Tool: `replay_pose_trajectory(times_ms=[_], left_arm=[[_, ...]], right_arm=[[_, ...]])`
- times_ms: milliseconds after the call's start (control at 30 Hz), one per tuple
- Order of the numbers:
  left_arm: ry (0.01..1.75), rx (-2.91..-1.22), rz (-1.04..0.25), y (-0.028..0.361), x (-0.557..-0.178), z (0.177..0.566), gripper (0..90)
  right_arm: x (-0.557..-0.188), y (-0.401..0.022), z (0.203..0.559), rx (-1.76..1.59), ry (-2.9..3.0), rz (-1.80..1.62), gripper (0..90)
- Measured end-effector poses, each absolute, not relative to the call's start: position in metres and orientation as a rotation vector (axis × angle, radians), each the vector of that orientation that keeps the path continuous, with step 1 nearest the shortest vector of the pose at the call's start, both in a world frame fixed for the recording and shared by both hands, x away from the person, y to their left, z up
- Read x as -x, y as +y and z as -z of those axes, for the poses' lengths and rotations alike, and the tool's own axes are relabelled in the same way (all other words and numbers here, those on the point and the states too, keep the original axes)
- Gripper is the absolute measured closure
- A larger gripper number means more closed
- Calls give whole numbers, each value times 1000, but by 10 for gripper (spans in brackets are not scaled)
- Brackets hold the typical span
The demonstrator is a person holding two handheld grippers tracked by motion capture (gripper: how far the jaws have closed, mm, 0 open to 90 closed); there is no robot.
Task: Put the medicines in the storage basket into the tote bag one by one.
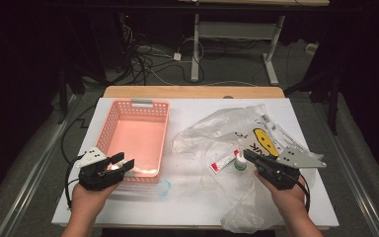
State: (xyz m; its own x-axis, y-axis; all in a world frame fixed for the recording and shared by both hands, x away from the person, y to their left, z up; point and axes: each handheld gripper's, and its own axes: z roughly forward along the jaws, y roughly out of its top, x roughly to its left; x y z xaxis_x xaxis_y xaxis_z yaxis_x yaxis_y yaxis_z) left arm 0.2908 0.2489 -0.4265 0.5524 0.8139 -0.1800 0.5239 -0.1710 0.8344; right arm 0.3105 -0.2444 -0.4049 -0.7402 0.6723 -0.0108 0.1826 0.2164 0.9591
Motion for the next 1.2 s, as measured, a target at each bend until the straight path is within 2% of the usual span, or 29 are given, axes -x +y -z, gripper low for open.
replay_pose_trajectory(times_ms=[100, 167, 300, 467, 1200], left_arm=[[1108, -1835, -419, 253, -291, 426, 631], [1148, -1836, -418, 256, -294, 426, 658], [1247, -1828, -450, 259, -299, 424, 790], [1293, -1885, -407, 264, -307, 421, 875], [1385, -2336, -98, 247, -365, 425, 880]], right_arm=[[-310, -245, 405, -791, 2070, -1538, 900], [-310, -245, 405, -788, 2072, -1536, 900], [-310, -244, 405, -797, 2074, -1534, 900], [-310, -244, 405, -794, 2073, -1531, 900], [-309, -243, 405, -784, 2075, -1527, 900]])
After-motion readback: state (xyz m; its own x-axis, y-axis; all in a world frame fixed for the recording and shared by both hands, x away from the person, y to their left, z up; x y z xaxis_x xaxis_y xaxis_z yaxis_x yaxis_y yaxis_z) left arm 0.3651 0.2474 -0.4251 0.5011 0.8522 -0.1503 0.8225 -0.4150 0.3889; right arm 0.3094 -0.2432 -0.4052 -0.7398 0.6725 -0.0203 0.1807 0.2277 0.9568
